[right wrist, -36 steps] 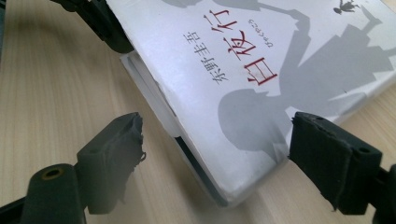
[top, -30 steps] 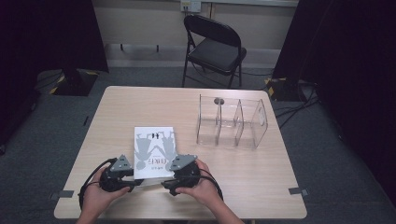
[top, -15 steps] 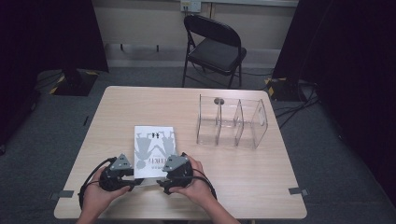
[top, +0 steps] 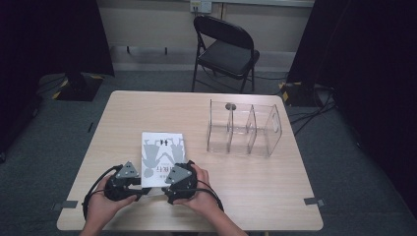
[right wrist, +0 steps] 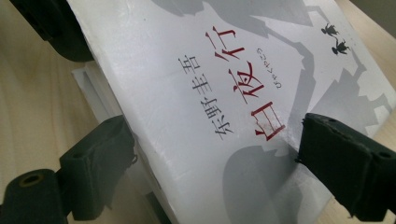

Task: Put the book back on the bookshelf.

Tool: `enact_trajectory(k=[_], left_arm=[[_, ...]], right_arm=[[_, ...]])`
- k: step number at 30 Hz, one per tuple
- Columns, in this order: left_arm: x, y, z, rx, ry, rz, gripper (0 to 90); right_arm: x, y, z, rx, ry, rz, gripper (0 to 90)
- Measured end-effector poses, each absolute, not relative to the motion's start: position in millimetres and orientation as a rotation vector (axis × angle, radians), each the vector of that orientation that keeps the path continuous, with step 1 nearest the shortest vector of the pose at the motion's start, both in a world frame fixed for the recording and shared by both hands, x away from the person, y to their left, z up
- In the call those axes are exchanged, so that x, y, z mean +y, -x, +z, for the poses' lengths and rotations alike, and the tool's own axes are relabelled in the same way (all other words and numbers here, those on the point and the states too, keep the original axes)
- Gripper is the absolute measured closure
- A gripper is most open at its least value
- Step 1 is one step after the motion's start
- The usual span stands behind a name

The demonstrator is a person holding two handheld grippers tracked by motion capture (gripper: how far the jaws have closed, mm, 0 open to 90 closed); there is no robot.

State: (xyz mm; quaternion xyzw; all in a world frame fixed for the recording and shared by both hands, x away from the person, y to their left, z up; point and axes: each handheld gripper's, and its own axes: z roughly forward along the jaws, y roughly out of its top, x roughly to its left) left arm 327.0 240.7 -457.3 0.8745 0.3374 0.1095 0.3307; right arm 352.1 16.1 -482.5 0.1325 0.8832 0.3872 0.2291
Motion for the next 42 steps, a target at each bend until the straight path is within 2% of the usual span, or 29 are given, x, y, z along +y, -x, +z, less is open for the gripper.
enact_trajectory(k=[24, 35, 37, 39, 40, 42], left_arm=[[239.6, -327.7, -454.0, 0.885, -2.268, 0.295, 56.3], [241.3, -328.8, -455.9, 0.878, -2.244, 0.271, 55.7], [242.6, -330.9, -457.4, 0.868, -2.23, 0.245, 52.4], [240.6, -331.0, -458.8, 0.876, -2.195, 0.274, 38.6], [240.6, -332.1, -459.1, 0.86, -2.213, 0.286, 34.9], [239.4, -332.3, -460.0, 0.863, -2.222, 0.269, 32.9]], right_arm=[[23.8, -353.2, -485.0, 2.383, -0.343, 1.034, 10.3], [22.3, -351.4, -481.0, 2.385, -0.247, 1.015, 21.0], [21.8, -351.1, -479.6, 2.387, -0.234, 1.0, 22.7], [20.5, -351.5, -479.4, 2.383, -0.233, 1.016, 24.2], [20.6, -351.0, -479.8, 2.381, -0.232, 1.014, 24.4], [21.0, -350.0, -479.9, 2.378, -0.232, 1.014, 25.9]])
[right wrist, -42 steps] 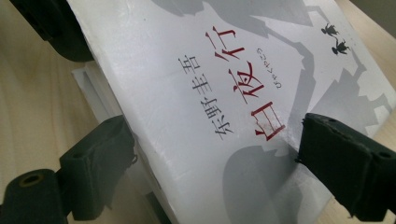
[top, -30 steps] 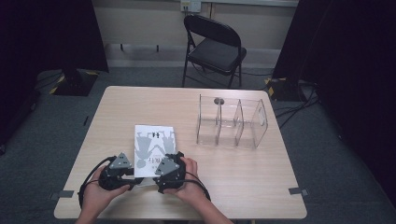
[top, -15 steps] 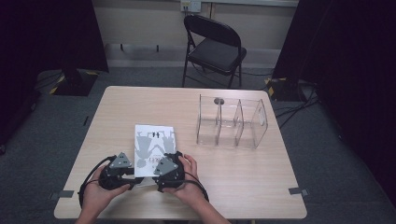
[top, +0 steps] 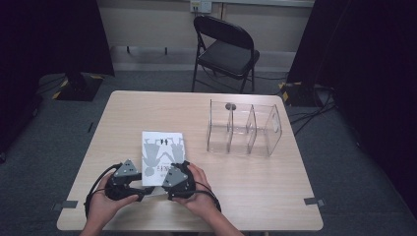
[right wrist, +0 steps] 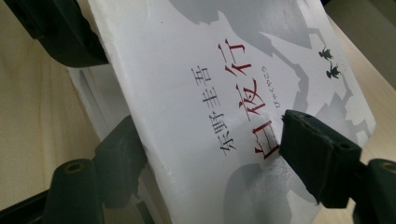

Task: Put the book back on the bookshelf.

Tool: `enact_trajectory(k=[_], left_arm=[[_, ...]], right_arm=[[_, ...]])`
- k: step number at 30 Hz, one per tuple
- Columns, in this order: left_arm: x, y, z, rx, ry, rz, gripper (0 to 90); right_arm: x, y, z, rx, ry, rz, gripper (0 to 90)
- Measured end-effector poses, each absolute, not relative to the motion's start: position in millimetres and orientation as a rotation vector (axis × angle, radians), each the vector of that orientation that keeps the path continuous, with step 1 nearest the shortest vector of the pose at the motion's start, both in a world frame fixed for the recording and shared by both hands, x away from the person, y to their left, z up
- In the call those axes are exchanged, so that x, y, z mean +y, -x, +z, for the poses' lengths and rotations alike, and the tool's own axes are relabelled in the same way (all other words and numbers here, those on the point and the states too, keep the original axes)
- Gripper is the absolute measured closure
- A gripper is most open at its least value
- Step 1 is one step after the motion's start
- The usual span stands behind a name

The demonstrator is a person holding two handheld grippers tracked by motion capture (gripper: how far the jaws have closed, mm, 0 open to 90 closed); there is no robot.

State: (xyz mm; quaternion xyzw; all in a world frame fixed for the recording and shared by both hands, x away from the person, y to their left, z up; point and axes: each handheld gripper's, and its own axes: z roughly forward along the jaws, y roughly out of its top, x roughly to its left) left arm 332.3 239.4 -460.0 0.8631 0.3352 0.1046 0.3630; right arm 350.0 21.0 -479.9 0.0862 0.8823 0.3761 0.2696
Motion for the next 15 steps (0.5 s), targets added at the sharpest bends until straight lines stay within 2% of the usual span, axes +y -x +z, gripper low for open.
enact_trajectory(k=[2, 6, 10, 12, 15], left_arm=[[238.0, -331.3, -462.1, 0.824, -2.257, 0.292, 31.4], [239.2, -329.8, -464.5, 0.805, -2.282, 0.303, 28.6], [240.8, -331.6, -467.5, 0.811, -2.288, 0.345, 41.4], [238.4, -333.8, -467.9, 0.811, -2.268, 0.377, 51.2], [237.7, -337.3, -463.2, 0.813, -2.265, 0.406, 55.8]], right_arm=[[19.9, -347.1, -478.3, 2.366, -0.226, 1.017, 30.4], [17.4, -347.7, -475.8, 2.366, -0.234, 1.027, 32.3], [15.5, -348.9, -475.9, 2.363, -0.219, 1.036, 32.3], [15.2, -349.4, -475.8, 2.364, -0.214, 1.036, 32.2], [15.8, -349.6, -475.8, 2.373, -0.212, 1.029, 31.0]])
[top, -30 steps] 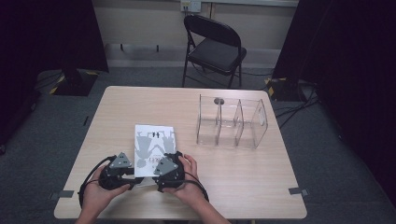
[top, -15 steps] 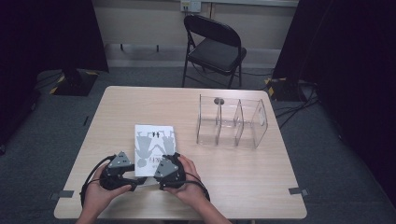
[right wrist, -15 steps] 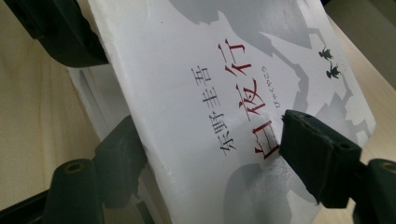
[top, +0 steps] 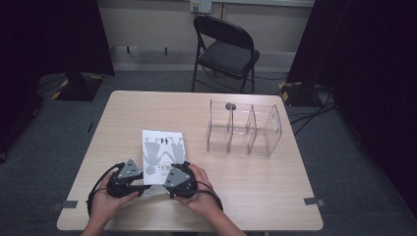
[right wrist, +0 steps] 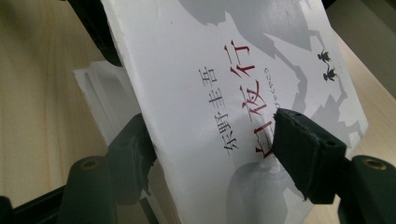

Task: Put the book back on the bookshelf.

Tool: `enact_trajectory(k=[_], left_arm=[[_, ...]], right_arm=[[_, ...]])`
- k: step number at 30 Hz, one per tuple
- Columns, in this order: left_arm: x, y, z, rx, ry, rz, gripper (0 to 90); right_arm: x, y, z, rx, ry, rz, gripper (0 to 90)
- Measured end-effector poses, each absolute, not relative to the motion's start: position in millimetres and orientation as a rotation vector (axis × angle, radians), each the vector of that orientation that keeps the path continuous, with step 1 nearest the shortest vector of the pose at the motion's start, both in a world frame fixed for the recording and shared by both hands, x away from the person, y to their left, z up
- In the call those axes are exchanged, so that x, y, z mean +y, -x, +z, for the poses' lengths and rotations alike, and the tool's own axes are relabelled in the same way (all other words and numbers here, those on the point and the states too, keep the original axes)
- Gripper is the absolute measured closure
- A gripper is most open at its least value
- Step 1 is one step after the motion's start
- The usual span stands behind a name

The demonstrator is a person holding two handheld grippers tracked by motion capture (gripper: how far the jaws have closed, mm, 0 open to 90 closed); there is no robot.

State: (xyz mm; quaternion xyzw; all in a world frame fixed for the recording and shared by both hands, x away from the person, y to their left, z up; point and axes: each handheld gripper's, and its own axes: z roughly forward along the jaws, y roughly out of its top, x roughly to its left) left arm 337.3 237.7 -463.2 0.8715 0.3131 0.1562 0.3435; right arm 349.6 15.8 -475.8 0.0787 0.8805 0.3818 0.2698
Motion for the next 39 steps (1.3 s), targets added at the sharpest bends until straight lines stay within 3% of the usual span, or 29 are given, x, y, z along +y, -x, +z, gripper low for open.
enact_trajectory(k=[4, 6, 11, 12, 14, 17, 22, 32, 39], left_arm=[[235, -336, -461, 0.802, -2.252, 0.395, 60.8], [233, -335, -458, 0.805, -2.245, 0.374, 59.0], [231, -336, -460, 0.805, -2.256, 0.355, 54.4], [230, -336, -462, 0.821, -2.242, 0.35, 53.6], [231, -337, -461, 0.813, -2.235, 0.35, 52.3], [231, -338, -458, 0.791, -2.239, 0.447, 32.3], [243, -340, -466, 0.79, -2.278, 0.467, 19.3], [264, -344, -475, 0.808, -2.328, 0.451, 18.7], [260, -346, -486, 0.825, -2.355, 0.443, 18.2]], right_arm=[[17, -348, -477, 2.361, -0.226, 1.033, 28.5], [18, -347, -477, 2.355, -0.269, 1.062, 24.2], [21, -348, -481, 2.325, -0.261, 1.061, 23.2], [21, -346, -482, 2.309, -0.226, 1.047, 30.7], [19, -346, -479, 2.31, -0.239, 1.056, 35.0], [18, -345, -471, 2.317, -0.245, 1.035, 40.9], [9, -346, -456, 2.313, -0.27, 1.043, 51.6], [-1, -353, -429, 2.336, -0.355, 1.041, 58.5], [-8, -360, -411, 2.35, -0.39, 1.023, 61.3]])
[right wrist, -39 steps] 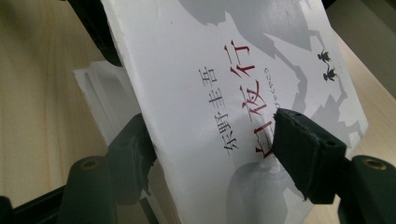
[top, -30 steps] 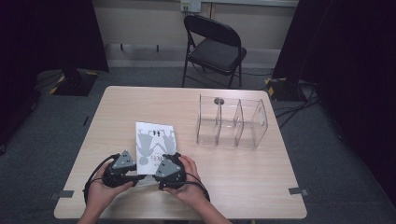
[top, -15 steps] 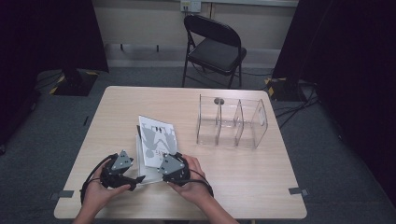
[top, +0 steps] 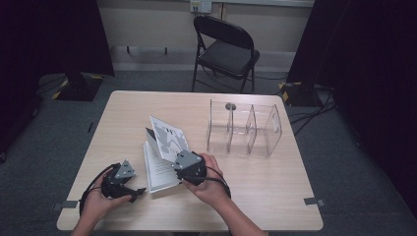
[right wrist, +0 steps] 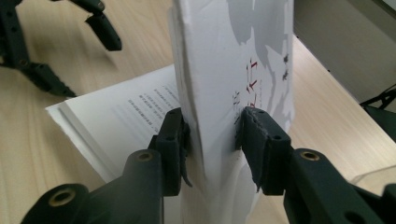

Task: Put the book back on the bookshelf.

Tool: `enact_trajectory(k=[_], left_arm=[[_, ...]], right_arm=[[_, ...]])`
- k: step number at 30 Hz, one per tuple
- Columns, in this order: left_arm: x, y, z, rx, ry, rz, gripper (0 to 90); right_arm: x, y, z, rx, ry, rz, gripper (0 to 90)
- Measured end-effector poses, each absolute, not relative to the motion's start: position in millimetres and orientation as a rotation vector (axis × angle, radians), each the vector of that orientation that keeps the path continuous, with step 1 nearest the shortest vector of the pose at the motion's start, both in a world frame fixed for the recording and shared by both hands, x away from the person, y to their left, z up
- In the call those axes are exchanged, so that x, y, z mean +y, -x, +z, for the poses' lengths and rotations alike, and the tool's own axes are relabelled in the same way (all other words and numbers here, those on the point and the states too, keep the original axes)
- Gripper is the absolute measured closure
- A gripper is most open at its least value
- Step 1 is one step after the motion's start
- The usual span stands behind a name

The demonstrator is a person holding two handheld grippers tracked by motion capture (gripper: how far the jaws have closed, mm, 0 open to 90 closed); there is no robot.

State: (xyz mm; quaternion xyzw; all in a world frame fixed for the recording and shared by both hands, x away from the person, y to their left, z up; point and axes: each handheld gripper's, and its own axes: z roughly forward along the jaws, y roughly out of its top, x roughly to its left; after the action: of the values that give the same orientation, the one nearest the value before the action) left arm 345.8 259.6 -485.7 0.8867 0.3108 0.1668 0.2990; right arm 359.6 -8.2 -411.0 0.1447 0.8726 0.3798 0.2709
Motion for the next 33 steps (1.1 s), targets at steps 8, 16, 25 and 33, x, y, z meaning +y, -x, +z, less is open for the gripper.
enact_trajectory(k=[8, 16, 25, 33], left_arm=[[255, -352, -488, 0.828, -2.326, 0.456, 16.4], [244, -361, -489, 0.815, -2.319, 0.5, 15.7], [233, -360, -487, 0.785, -2.279, 0.566, 19.2], [231, -356, -480, 0.691, -2.286, 0.625, 21.1]], right_arm=[[-9, -364, -395, 2.398, -0.407, 0.981, 62.1], [-8, -365, -385, 2.436, -0.417, 0.977, 62.0], [-6, -363, -379, 2.473, -0.39, 0.944, 61.4], [1, -363, -374, 2.52, -0.343, 0.893, 60.1]])
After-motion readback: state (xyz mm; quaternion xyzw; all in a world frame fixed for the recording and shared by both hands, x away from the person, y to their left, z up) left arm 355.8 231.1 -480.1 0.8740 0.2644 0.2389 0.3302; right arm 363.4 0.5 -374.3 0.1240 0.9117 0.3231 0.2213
